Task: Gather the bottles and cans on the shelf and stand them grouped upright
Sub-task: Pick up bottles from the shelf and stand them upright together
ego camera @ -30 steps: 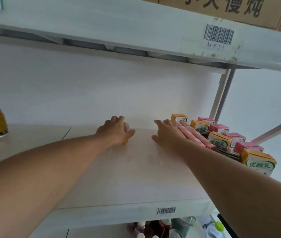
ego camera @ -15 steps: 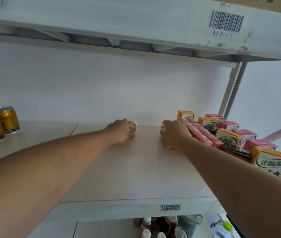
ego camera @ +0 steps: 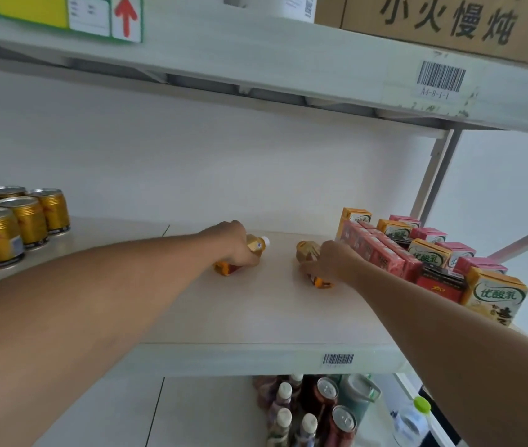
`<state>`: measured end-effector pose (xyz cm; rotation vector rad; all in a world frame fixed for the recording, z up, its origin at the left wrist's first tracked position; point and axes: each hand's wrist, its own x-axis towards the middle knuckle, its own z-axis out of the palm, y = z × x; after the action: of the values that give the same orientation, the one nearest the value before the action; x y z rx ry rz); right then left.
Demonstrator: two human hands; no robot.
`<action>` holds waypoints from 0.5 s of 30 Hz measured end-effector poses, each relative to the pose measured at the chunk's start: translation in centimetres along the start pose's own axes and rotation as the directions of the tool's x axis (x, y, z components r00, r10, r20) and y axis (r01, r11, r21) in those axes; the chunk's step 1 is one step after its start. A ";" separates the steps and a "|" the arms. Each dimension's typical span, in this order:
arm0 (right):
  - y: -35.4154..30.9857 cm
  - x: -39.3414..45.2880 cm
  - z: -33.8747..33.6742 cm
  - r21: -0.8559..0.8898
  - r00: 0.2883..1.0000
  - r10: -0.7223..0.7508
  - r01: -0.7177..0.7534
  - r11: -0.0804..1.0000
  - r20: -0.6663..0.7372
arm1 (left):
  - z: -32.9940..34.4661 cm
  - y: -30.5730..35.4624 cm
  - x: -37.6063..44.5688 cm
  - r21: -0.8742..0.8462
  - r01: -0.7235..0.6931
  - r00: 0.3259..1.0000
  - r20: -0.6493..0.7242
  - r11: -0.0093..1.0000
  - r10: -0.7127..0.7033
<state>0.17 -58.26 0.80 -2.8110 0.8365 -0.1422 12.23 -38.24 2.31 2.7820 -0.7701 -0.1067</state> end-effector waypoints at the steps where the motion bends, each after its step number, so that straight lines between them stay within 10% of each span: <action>1: -0.2 -0.5 -0.1 0.003 1.000 0.005 -0.005 1.000 -0.012 | 0.1 -0.4 -0.2 -0.012 -0.009 1.000 -0.017 1.000 0.009; 15: -4.6 -5.6 -1.8 0.638 0.973 -0.112 0.218 0.738 -0.203 | -2.2 -3.3 -10.1 -0.441 0.015 0.950 -0.274 0.897 -0.151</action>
<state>-2.34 -51.72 3.34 -2.1986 0.4286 -0.5687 5.53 -29.88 3.64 2.3268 -0.4765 0.1182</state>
